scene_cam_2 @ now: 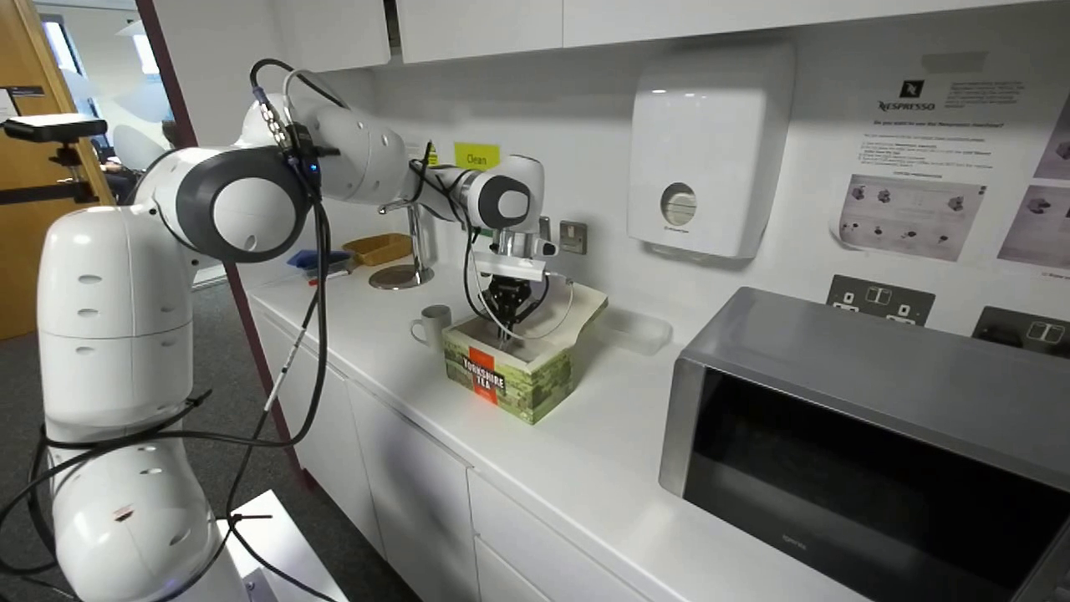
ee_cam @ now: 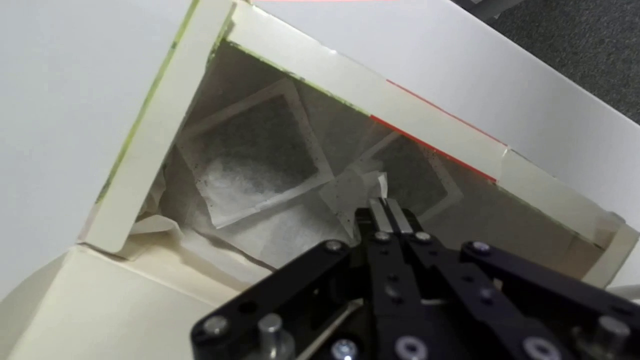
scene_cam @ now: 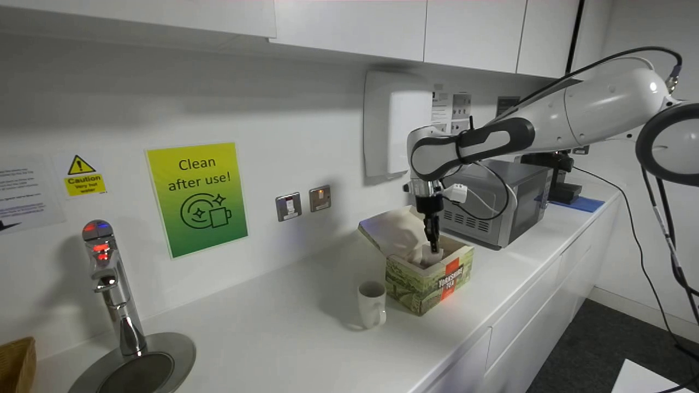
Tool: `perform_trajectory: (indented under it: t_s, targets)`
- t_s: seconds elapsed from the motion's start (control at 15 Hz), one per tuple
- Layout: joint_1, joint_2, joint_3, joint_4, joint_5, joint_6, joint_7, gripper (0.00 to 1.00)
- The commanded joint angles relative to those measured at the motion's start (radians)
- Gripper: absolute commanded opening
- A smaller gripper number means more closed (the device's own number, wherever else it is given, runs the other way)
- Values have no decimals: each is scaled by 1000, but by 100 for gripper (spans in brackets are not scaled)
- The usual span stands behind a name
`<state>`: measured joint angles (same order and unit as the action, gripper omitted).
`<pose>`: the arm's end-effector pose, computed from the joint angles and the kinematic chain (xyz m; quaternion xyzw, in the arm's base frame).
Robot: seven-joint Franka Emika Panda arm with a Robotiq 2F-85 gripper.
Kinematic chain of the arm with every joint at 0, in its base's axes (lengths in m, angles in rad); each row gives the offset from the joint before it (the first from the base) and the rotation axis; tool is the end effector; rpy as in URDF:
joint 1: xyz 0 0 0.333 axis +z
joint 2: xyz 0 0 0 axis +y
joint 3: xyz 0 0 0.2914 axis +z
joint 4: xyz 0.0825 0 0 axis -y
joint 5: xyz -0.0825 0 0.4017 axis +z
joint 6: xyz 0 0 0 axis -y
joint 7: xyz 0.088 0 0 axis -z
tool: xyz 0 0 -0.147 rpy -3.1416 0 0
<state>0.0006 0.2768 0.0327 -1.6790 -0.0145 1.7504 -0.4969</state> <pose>0.6182 0.0178 0.3546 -0.9595 -0.2624 0.1003 0.0211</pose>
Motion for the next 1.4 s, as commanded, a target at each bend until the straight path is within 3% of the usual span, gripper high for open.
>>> perform_trajectory:
  t_s: [0.0,1.33]
  targets:
    - [-20,-12,2,25,4,-19,10,0]
    - [-65,-14,-17,64,22,-17,11,0]
